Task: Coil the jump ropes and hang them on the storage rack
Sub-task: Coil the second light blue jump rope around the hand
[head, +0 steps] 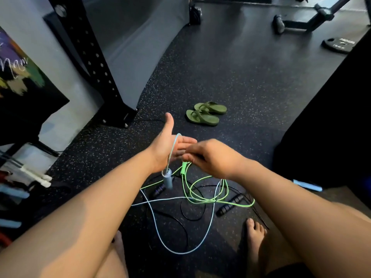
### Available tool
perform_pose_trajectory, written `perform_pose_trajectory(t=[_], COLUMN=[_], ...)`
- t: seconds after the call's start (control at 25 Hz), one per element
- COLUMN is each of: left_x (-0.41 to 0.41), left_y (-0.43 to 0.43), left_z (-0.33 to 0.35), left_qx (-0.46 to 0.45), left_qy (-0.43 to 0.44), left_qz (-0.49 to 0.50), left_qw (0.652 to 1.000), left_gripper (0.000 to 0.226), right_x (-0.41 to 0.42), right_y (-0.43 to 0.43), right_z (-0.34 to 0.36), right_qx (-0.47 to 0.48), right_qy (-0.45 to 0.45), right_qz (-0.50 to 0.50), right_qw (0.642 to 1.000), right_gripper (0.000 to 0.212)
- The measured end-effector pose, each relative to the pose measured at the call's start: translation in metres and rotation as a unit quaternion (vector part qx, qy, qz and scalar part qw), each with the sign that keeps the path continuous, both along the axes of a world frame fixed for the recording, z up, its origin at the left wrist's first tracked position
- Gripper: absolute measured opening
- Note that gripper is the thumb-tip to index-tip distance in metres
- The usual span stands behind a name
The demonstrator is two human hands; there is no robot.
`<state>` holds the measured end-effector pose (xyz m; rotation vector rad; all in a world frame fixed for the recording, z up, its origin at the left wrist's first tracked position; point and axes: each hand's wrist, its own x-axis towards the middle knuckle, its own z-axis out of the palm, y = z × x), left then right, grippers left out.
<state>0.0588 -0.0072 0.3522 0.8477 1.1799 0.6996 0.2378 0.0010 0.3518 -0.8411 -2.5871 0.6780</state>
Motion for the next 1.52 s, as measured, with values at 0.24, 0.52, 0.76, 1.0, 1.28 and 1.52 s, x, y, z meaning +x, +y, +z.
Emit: perform_pose_trajectory(t=[0.24, 0.52, 0.76, 1.0, 1.28, 1.52], left_x=[0.029, 0.029, 0.008, -0.007, -0.006, -0.004], left_y=[-0.025, -0.029, -0.018, -0.009, -0.007, -0.015], left_z=[0.006, 0.022, 0.036, 0.026, 0.011, 0.013], left_qx=[-0.038, -0.008, 0.079, 0.093, 0.07, 0.021], left_qy=[-0.13, -0.227, -0.379, -0.338, -0.106, 0.02], left_qz=[-0.115, -0.067, 0.134, 0.169, 0.061, -0.147], left_qw=[0.984, 0.971, 0.912, 0.921, 0.99, 0.989], left_gripper=[0.127, 0.115, 0.12, 0.135, 0.133, 0.125], right_x=[0.025, 0.032, 0.017, 0.003, 0.005, 0.012], right_y=[0.014, 0.023, 0.018, 0.007, 0.015, 0.022], right_z=[0.013, -0.001, -0.03, -0.016, -0.005, 0.006], right_qx=[-0.022, -0.067, -0.139, -0.091, 0.061, 0.037], right_qy=[0.152, 0.165, -0.009, -0.052, 0.012, 0.073], right_qz=[-0.132, -0.183, -0.124, -0.041, -0.045, -0.077], right_qw=[0.979, 0.967, 0.982, 0.994, 0.997, 0.994], right_gripper=[0.023, 0.028, 0.031, 0.031, 0.029, 0.028])
